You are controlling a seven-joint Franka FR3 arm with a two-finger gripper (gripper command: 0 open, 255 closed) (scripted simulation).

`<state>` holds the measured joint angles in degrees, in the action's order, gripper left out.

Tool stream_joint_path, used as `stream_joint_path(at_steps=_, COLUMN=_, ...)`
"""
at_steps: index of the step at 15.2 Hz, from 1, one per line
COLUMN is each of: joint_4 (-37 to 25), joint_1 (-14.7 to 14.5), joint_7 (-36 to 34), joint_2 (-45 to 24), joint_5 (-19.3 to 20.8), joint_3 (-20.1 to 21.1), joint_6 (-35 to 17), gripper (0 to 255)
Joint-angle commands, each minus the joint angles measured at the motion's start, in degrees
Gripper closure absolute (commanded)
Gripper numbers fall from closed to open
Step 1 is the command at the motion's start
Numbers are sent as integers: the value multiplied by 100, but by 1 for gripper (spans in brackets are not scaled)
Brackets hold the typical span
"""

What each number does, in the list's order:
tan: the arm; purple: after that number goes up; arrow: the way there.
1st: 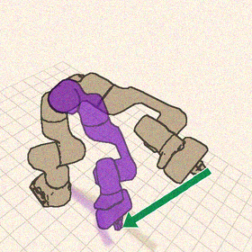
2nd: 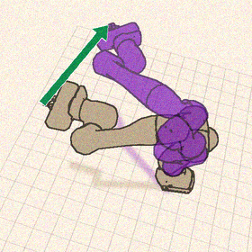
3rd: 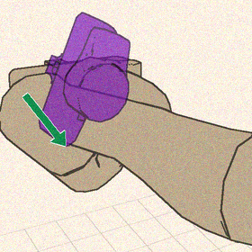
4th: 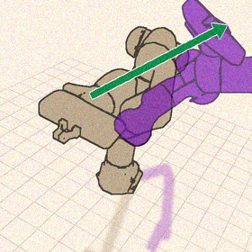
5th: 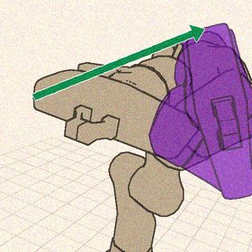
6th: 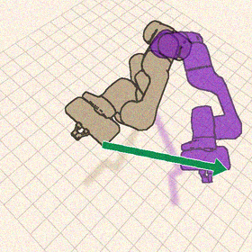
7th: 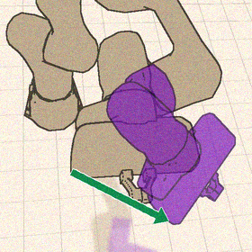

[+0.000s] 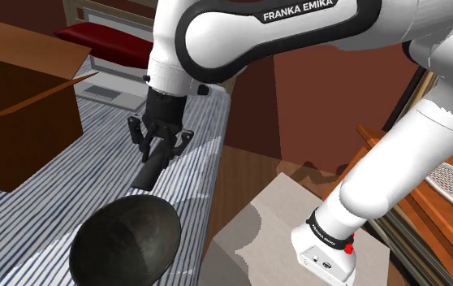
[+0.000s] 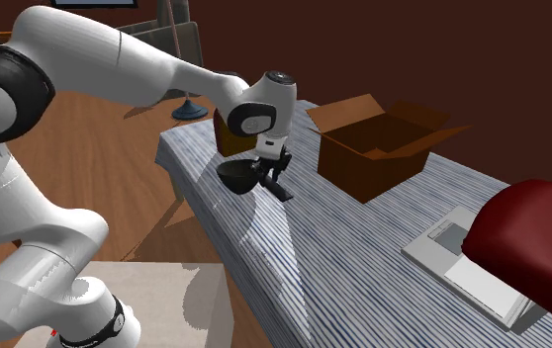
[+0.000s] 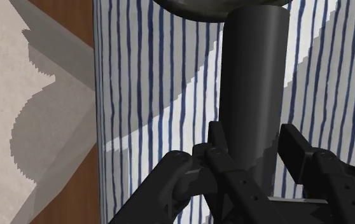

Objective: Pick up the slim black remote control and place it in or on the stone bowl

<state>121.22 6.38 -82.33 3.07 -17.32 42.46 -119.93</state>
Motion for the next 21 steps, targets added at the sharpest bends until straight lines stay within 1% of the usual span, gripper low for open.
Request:
stream_joint_path(at_steps=1, joint_4=-91, joint_1=10, joint_7=12, joint_2=93, joint_5=-44, joint_3=-23, joint_6=171, gripper=255)
stream_joint_path(at_steps=8, joint_4=-462, joint_1=34, joint_7=-18, joint_2=279, joint_5=-101, joint_3=-87, joint_6=697, gripper=255)
stream_joint_path(at_steps=15, joint_4=-243, joint_1=-396, joint_7=-844, joint_2=434, joint_5=-268, joint_3=451, joint_6=359, gripper=255)
stream_joint_path(at_steps=21, joint_4=-288, joint_1=-709, joint_7=-1697, joint_2=267, joint_5=-141, joint_3=983, joint_6=55, gripper=255)
